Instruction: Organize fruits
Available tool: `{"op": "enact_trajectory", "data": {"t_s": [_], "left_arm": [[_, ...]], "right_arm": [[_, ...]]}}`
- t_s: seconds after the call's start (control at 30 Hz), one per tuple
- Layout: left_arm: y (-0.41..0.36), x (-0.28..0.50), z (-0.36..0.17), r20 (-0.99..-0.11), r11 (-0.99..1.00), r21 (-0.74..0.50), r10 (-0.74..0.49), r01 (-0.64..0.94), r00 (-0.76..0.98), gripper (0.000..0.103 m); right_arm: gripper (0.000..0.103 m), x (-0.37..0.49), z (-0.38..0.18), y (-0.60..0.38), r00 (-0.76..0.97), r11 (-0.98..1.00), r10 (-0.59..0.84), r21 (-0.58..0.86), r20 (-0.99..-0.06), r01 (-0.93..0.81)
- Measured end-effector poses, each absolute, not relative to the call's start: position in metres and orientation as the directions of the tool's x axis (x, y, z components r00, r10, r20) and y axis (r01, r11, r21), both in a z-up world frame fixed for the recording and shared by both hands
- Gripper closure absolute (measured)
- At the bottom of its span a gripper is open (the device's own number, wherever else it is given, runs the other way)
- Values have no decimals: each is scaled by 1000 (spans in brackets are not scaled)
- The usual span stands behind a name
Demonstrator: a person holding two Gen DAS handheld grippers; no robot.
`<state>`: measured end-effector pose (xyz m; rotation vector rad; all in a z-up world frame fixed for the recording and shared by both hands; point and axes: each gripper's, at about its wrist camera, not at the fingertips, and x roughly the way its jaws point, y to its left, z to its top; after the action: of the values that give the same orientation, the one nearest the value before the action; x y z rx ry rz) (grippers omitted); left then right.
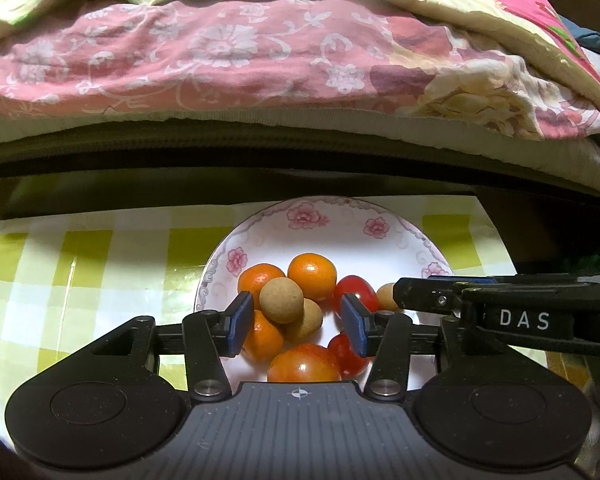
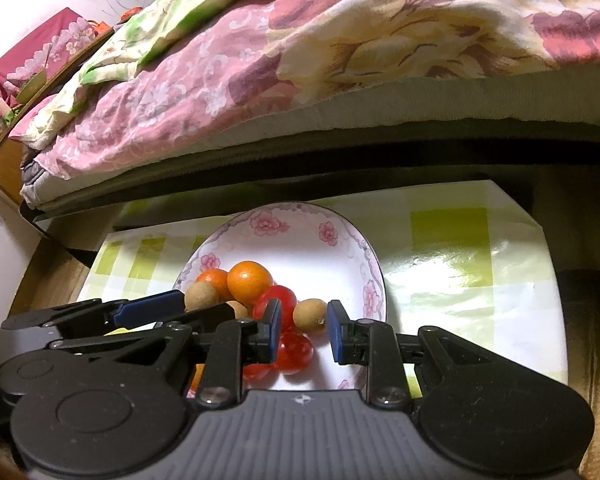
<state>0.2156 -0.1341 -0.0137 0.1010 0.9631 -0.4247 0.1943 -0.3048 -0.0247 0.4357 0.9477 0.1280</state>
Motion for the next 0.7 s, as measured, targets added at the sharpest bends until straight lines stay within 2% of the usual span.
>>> {"op": "enact_trajectory", "data": {"t_s": [0.3,0.47,0.7], "left_arm": [[-130,192,11,-787,906,-97,-323,412,525,30],[-120,167,26,-770,921,-40,-275,387,576,19],[-107,135,35,-751,951,-2,-206,309,627,14]], "right_arm": [[70,177,-6,-310,619,912,256,397,-742,99],[66,156,9,-301,632,925,236,370,-738,87],[61,115,30,-282,652,951,197,304,-733,54]]}}
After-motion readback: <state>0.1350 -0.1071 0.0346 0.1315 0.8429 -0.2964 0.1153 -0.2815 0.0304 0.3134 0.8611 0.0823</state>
